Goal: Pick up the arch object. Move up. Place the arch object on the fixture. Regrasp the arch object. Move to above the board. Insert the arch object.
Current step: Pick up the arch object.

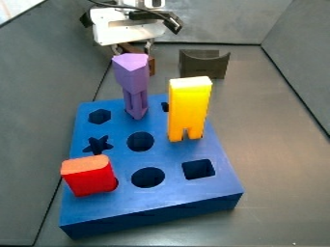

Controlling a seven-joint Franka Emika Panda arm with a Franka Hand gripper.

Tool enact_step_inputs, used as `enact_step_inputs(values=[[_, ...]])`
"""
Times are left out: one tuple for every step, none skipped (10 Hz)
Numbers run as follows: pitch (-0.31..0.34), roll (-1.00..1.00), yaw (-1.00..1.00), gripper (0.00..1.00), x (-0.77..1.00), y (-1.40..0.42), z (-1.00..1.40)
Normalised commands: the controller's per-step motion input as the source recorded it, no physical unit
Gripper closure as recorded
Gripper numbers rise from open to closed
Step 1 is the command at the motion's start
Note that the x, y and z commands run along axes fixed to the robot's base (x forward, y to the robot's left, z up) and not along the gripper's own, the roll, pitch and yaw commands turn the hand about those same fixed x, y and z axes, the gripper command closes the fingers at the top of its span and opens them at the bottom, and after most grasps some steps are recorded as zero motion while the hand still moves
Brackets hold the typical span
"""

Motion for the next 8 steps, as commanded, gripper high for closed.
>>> enact_step_inputs(values=[[0.03,0.05,0.0,1.0,-0.01,0.12,-0.02],[0.0,0.0,0.0,1.0,0.0,0.0,0.0],[0.0,0.0,0.0,1.0,0.0,0.0,0.0],[0.0,0.0,0.0,1.0,0.0,0.0,0.0],[0.0,0.0,0.0,1.0,0.0,0.0,0.0],[0.0,0.0,0.0,1.0,0.0,0.0,0.0],[0.0,0.0,0.0,1.0,0.0,0.0,0.0],[0.0,0.0,0.0,1.0,0.0,0.0,0.0]])
